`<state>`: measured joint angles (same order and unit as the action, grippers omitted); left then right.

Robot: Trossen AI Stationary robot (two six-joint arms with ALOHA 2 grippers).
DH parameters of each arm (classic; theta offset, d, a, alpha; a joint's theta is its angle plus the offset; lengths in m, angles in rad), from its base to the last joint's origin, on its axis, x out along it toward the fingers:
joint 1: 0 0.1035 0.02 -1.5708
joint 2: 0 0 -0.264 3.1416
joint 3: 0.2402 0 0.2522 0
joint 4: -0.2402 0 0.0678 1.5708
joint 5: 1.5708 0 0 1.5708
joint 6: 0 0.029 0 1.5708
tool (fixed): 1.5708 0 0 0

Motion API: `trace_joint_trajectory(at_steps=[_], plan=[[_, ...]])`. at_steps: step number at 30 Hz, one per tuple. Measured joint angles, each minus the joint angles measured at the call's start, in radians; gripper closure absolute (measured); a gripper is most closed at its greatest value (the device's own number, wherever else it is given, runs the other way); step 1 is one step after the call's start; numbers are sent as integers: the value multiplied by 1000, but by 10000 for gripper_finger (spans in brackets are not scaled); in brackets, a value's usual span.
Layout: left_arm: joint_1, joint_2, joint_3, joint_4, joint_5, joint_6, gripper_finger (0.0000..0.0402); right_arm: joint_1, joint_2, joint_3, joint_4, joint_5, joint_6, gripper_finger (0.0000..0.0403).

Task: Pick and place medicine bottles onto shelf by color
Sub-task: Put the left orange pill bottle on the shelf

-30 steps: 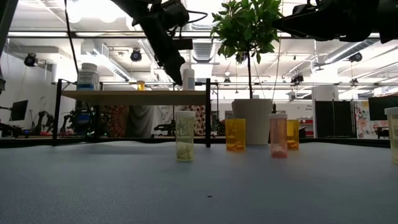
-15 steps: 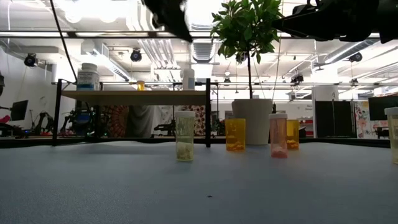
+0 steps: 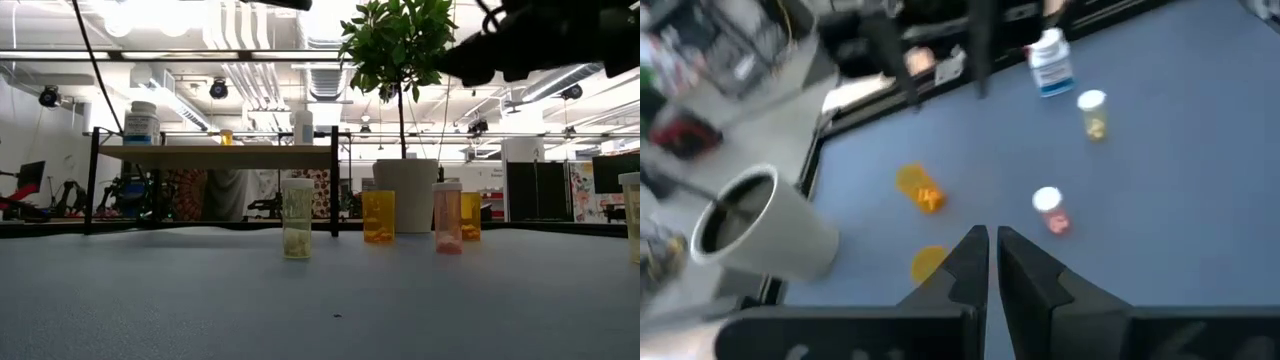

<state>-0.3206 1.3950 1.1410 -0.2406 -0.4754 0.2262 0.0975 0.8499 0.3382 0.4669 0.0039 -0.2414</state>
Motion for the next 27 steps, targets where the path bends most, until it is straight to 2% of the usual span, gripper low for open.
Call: trace_joint_trajectory(at_steps=[5,10,17,21,27], plan=[[-35,-45,-118,121,-17,99,393,0,78,0,83,60,108,188],[-34,-129,-184,128,-33,94,393,0,142,23,119,129,195,188],[-36,-318,-336,138,-36,-2,393,0,231,148,96,129,210,188],[-35,-400,-427,213,-36,-11,393,0,284,253,-53,129,198,188],[-36,-498,-487,233,-35,-37,393,-6,389,422,-322,159,164,188]])
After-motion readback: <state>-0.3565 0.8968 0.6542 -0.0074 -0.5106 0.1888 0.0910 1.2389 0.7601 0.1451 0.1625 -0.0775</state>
